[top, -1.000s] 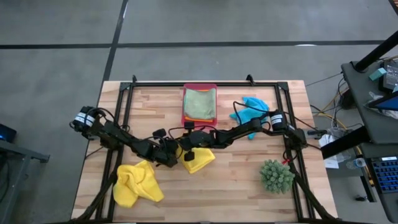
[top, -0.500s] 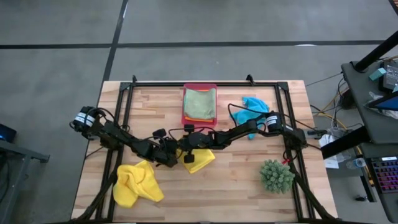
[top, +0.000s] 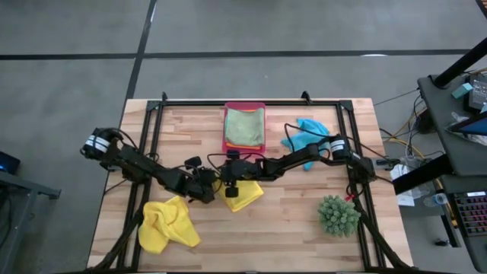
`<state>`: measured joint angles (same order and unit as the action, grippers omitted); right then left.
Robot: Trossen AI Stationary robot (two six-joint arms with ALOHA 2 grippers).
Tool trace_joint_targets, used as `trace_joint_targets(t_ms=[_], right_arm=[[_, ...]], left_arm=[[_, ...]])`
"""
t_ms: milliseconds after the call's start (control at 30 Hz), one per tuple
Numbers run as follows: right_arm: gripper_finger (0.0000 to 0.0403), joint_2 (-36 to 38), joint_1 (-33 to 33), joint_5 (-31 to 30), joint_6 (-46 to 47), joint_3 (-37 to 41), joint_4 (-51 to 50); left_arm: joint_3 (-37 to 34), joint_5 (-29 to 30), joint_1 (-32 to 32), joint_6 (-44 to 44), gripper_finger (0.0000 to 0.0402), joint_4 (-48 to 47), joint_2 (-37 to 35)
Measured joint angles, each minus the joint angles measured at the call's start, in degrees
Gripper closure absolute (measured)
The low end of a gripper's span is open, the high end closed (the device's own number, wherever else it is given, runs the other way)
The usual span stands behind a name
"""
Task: Fold microfiber towels
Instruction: Fold the top yellow towel
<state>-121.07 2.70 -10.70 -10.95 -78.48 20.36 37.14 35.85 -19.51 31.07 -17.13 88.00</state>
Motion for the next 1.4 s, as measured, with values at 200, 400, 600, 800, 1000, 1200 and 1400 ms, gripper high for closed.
trace_joint_targets(t_ms=[200,400,600,800,1000,1200,1400], right_arm=[[0.0246,2.97,0.12,0.0,2.18,0.0,-6.07],[0.0258,5.35,1.72,0.09,3.91,0.04,-12.77],[0.0264,5.72,5.43,0.17,5.65,0.13,-15.65],[0.0264,5.84,8.98,0.17,8.63,0.15,-17.77],[0.0285,5.88,11.13,0.16,11.85,0.2,-21.13],[0.0338,5.88,12.29,0.44,14.37,1.65,-21.6],[0.0389,5.85,13.57,4.18,13.98,2.98,-20.85]], left_arm=[[1.05,-1.42,-0.02,0.02,0.0288,-6.24,-4.12],[0.92,-0.76,-0.04,-1.1,0.0288,-3.57,-9.34],[-1.28,2.52,0.12,-3.32,0.0288,5.57,-9.05],[-1.88,3.4,0.38,-3.71,0.0288,11.23,-3.44],[-1.16,3.87,0.67,-4.44,0.0288,14.74,2.74],[-1.17,4.05,0.76,-4.39,0.0288,14.04,3.9],[-1.17,4.06,0.86,-4.39,0.0288,13.5,3.79]])
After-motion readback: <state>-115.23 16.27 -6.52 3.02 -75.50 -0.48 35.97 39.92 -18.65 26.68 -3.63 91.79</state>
